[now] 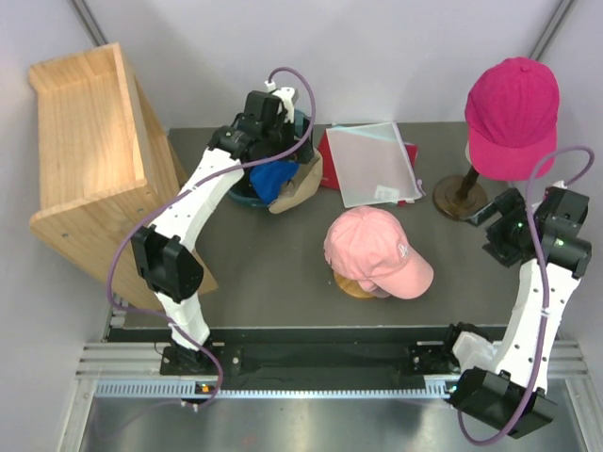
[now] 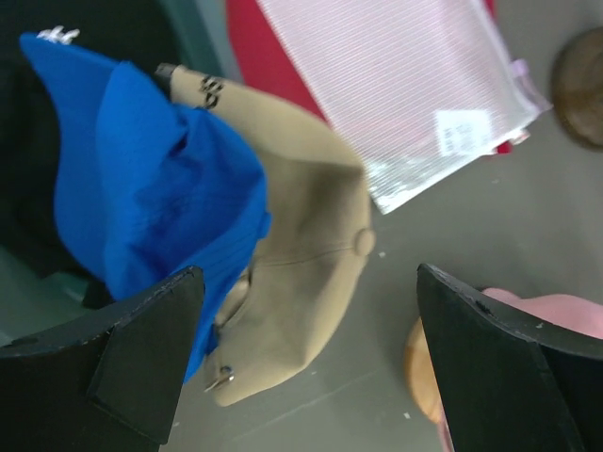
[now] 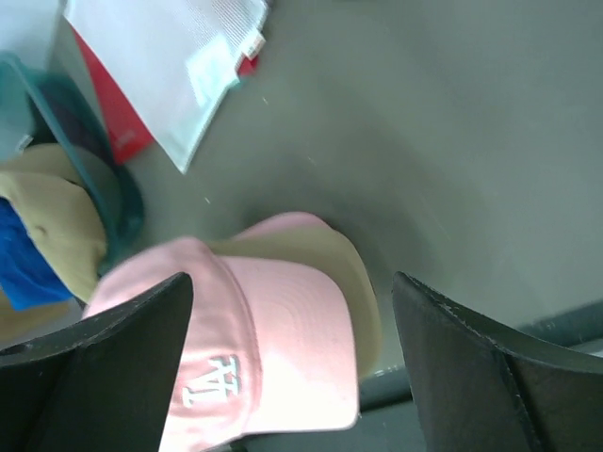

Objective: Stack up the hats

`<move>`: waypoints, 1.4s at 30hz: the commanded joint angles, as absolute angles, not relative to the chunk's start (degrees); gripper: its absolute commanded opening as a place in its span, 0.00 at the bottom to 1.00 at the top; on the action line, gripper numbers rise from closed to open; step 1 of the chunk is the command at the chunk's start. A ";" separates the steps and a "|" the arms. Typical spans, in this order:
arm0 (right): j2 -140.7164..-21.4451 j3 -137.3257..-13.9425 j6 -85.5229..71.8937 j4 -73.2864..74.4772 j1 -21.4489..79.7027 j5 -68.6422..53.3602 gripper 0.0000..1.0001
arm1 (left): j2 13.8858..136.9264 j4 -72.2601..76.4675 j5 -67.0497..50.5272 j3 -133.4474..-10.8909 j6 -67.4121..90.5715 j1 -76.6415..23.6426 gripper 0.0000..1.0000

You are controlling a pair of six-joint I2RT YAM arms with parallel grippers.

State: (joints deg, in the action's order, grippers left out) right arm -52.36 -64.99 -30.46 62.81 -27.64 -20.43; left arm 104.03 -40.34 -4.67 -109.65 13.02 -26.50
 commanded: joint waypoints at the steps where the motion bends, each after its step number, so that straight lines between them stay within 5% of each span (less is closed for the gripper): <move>1: -52.73 -68.12 -33.75 55.39 -27.95 -20.21 0.85 | 102.66 -37.36 1.21 -107.58 10.99 -26.46 0.98; 8: -53.96 -67.50 -35.07 50.81 -28.04 -24.08 0.85 | 106.08 -29.98 3.07 -105.12 8.62 -26.46 0.91; 12: -54.23 -69.08 -35.07 50.10 -28.04 -24.78 0.85 | 108.45 -27.60 5.62 -104.94 7.03 -26.46 0.76; 14: -54.14 -70.92 -35.07 50.01 -28.04 -24.70 0.85 | 109.77 -27.42 6.85 -105.55 6.16 -26.46 0.58; 15: -53.88 -71.54 -35.07 50.10 -28.04 -24.52 0.84 | 110.12 -27.68 7.99 -105.99 5.98 -26.46 0.36; 18: -53.62 -74.79 -35.16 49.75 -28.04 -23.56 0.84 | 110.57 -29.88 11.06 -108.98 5.45 -26.46 0.02; 31: -50.36 -81.56 -41.74 35.18 -27.95 -22.06 0.83 | 98.45 -31.82 6.25 -114.87 6.15 -26.46 0.00; 42: -50.53 -74.01 -53.07 9.60 -26.99 -40.23 0.85 | 88.69 -16.28 -11.57 -113.03 16.32 -26.28 0.00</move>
State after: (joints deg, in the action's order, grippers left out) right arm -50.00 -76.66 -46.04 25.98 -27.53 -29.85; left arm 92.29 -27.92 -3.16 -112.03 9.52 -26.39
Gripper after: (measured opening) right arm 0.846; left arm 0.013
